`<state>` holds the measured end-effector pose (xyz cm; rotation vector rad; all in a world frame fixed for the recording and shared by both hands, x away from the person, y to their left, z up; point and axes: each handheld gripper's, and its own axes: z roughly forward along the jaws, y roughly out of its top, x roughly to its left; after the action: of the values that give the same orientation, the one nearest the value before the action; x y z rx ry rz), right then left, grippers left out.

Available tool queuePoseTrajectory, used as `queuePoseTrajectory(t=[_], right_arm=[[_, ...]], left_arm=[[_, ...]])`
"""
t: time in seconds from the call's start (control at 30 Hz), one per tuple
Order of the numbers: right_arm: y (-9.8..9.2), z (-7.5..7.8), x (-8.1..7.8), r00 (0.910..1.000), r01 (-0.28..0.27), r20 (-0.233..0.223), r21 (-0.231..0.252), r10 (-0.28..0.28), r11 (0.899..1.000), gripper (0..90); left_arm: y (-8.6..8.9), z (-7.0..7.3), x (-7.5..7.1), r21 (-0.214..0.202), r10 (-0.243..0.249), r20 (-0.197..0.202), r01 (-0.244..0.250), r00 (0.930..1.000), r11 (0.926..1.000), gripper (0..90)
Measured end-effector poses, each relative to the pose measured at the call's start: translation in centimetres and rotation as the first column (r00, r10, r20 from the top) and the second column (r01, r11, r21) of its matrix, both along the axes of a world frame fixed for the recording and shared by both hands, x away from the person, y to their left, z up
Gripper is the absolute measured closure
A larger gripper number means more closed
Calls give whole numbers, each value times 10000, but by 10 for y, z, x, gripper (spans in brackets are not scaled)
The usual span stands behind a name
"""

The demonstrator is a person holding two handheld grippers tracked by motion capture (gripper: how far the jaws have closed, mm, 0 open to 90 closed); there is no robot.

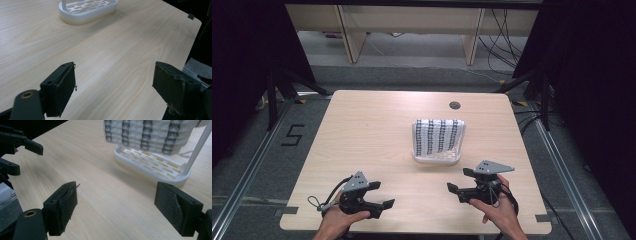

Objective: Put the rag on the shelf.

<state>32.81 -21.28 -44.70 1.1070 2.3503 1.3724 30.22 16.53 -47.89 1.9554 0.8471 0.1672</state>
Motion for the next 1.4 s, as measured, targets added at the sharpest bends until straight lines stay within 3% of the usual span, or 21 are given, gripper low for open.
queuePoseTrajectory(t=[0.03, 0.07, 0.17, 0.2, 0.33, 0.37, 0.4, 0.5, 0.53, 0.8, 1.0, 1.03, 1.1, 1.17, 1.27, 1.33, 1.37, 1.4], right_arm=[[2, -3, -4, 9993, 152, -343, 227, -144, 9996, 194], [0, -5, -3, 9997, 87, -219, 32, -86, 10000, 193], [2, -11, -9, 9983, 57, -573, 168, -47, 9998, 192], [1, -14, -8, 9994, -101, -334, 75, 104, 9999, 190], [1, -19, -14, 9986, -170, -504, -177, 160, 9997, 185], [3, -20, -16, 9976, -163, -666, 15, 164, 9999, 181], [2, -20, -17, 9987, -154, -497, -222, 143, 9996, 178], [4, -23, -21, 9981, -117, -603, -255, 101, 9996, 176], [4, -26, -21, 9988, -196, -452, -378, 179, 9991, 175], [8, -32, -32, 9964, -432, -756, -594, 387, 9973, 175], [6, -36, -37, 9972, -350, -689, -888, 289, 9954, 169], [5, -37, -37, 9981, -359, -525, -945, 310, 9949, 169], [5, -37, -38, 9980, -369, -542, -979, 317, 9945, 169], [5, -37, -37, 9981, -373, -527, -977, 323, 9945, 169], [5, -38, -37, 9977, -435, -560, -1007, 380, 9940, 169], [5, -39, -36, 9975, -530, -519, -963, 482, 9939, 169], [6, -38, -38, 9969, -334, -740, -883, 269, 9955, 169], [5, -38, -37, 9974, -382, -647, -897, 325, 9952, 169]], left_arm=[[0, -2, -1, -102, -4, 95, 5, 10000, 9999, 176], [1, -2, -3, -123, 59, 67, -58, 10000, 9999, 176], [2, -4, -7, -25, 25, 146, -25, 9999, 10000, 176], [2, -4, -10, 125, 121, 181, -123, 9998, 9998, 176], [3, -8, -15, 307, 117, 362, -128, 9993, 9994, 176], [2, -9, -18, 364, 113, 326, -125, 9994, 9993, 176], [2, -11, -20, 463, 73, 335, -89, 9994, 9989, 176], [3, -13, -23, 638, 123, 420, -150, 9990, 9978, 176], [3, -13, -24, 626, 118, 355, -140, 9993, 9979, 176], [4, -19, -32, 811, 84, 464, -122, 9989, 9966, 176], [1, -21, -38, 828, 62, 589, -111, 9982, 9965, 176], [2, -19, -37, 1287, -74, 582, -1, 9983, 9917, 176], [0, -20, -37, 1017, -13, 530, -41, 9986, 9948, 176], [1, -21, -37, 1187, -17, 543, -47, 9985, 9929, 176], [-1, -22, -37, 1017, -31, 549, -25, 9985, 9948, 176], [-1, -22, -37, 1163, -90, 542, 26, 9985, 9932, 176], [-1, -22, -37, 1102, -56, 531, -3, 9986, 9939, 176], [-1, -23, -37, 972, -16, 557, -39, 9984, 9953, 176]])
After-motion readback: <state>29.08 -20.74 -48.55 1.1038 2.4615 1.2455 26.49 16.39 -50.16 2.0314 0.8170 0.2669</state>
